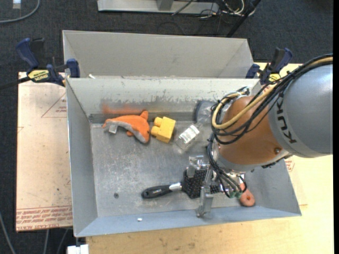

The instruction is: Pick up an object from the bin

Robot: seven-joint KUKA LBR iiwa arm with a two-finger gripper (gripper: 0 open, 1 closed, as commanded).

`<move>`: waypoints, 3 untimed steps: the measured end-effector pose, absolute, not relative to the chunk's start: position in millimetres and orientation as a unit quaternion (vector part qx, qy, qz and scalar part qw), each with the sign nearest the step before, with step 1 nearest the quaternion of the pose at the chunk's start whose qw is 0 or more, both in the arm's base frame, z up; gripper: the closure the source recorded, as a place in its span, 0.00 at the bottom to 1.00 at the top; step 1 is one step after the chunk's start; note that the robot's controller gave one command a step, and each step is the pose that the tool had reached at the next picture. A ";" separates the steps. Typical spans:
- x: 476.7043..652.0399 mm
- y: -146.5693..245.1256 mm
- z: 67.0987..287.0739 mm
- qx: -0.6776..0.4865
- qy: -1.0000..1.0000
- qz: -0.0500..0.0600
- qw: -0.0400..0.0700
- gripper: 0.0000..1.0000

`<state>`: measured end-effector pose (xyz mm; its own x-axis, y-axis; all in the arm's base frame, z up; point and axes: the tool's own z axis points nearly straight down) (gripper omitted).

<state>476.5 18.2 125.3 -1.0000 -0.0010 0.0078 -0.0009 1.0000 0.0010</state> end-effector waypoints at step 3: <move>545.1 -45.0 73.4 -0.024 -1.000 -0.001 0.004 1.00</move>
Offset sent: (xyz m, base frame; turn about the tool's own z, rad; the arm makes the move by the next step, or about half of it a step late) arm 0.0672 -0.0636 -0.0542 0.0478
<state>545.1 -45.0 73.4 -0.9988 0.0485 0.0080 0.0485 0.9988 0.0024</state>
